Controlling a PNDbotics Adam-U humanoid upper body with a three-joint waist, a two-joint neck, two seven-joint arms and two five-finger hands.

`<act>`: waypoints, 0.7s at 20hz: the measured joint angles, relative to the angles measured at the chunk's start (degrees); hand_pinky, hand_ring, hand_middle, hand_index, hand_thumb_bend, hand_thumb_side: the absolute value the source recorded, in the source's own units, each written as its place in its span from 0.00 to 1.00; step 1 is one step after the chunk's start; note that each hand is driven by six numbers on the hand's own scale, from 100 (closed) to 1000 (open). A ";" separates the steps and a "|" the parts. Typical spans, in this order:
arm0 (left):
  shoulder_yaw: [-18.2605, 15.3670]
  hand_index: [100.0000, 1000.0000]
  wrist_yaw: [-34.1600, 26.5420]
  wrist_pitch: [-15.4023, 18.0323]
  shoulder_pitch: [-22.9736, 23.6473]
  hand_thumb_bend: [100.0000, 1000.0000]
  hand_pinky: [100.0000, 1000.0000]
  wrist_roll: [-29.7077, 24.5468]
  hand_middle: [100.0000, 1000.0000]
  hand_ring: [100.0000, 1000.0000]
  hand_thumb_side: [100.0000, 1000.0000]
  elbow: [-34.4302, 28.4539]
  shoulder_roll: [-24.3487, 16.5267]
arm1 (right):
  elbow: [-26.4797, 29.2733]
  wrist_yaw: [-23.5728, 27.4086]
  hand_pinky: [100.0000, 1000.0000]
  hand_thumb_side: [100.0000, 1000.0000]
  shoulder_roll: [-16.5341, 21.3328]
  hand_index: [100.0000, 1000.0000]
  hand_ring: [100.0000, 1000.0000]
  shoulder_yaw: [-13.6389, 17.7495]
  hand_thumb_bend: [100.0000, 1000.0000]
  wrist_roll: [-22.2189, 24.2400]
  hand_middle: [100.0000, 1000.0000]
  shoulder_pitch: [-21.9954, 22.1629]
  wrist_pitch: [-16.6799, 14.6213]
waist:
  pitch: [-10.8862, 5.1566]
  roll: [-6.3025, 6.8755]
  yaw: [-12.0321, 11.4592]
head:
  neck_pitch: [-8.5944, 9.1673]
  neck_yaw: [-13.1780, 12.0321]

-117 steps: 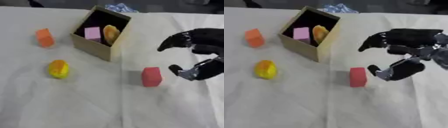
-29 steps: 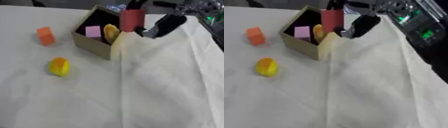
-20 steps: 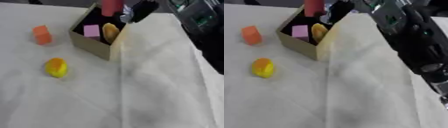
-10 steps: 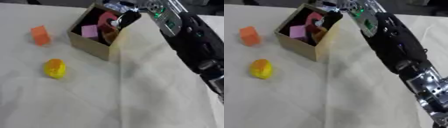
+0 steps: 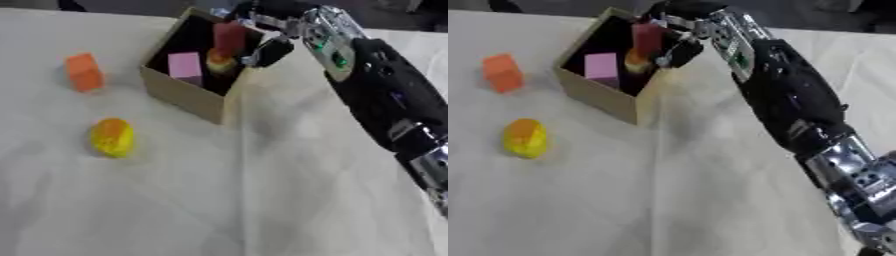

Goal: Pick up objects on the table and place them in the box.

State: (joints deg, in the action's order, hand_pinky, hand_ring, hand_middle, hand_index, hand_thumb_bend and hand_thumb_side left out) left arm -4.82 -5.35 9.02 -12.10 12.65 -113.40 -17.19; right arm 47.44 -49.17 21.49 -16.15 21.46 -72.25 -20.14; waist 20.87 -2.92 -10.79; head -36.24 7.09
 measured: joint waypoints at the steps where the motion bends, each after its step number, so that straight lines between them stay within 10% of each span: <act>1: 0.00 0.78 0.00 0.00 0.05 0.30 0.79 0.00 0.61 0.56 0.67 0.00 0.00 | 0.05 0.45 0.92 0.28 0.00 0.91 0.94 0.15 0.06 -0.32 0.84 0.03 0.06 | -0.06 0.04 0.16 | -0.02 -0.12; 14: 0.00 0.77 0.00 -0.22 0.61 0.30 0.79 -0.22 0.61 0.56 0.66 0.00 0.02 | 10.71 14.05 0.91 0.30 3.44 0.88 0.91 0.29 0.00 -2.28 0.81 0.47 6.15 | -1.54 1.11 1.39 | -0.58 -1.02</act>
State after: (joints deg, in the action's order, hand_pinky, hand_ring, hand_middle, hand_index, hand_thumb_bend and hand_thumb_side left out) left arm -4.82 -5.35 8.80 -11.49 12.42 -113.40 -17.17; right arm 58.15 -35.12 24.93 -15.86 19.17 -71.79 -13.99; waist 19.33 -1.81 -9.40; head -36.82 6.07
